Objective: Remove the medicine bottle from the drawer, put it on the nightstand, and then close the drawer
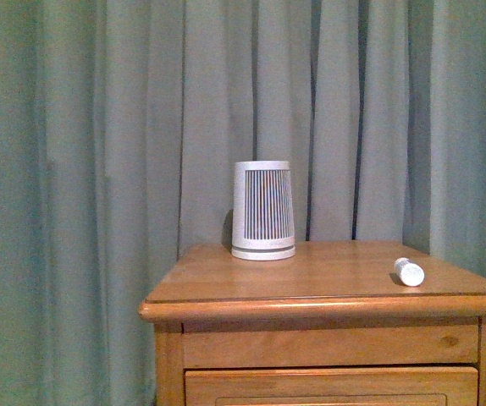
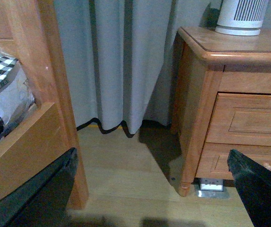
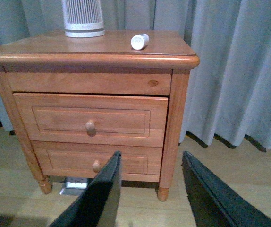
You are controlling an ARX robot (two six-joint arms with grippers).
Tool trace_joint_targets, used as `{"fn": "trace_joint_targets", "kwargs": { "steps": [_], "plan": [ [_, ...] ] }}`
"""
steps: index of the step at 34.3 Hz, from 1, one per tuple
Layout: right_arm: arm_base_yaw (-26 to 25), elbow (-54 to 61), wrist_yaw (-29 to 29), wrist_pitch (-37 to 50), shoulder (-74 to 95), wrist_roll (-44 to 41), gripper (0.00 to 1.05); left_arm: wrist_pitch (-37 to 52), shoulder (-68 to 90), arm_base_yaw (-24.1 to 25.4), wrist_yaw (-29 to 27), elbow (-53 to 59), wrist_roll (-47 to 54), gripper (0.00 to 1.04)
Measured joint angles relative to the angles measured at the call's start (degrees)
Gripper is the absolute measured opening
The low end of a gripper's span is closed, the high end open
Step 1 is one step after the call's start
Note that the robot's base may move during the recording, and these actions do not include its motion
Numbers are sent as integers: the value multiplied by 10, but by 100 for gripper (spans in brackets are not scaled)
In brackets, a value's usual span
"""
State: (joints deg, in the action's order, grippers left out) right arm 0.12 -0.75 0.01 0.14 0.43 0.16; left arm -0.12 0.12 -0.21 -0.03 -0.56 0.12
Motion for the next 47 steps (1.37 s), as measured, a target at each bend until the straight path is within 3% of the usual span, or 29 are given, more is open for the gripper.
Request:
{"fn": "trace_joint_targets", "kwargs": {
  "steps": [13, 47],
  "plan": [
    [0, 0, 0, 0, 0, 0, 99, 0, 0, 0, 0, 0, 0, 98],
    [0, 0, 0, 0, 0, 0, 98, 0, 0, 0, 0, 0, 0, 98]
  ]
}}
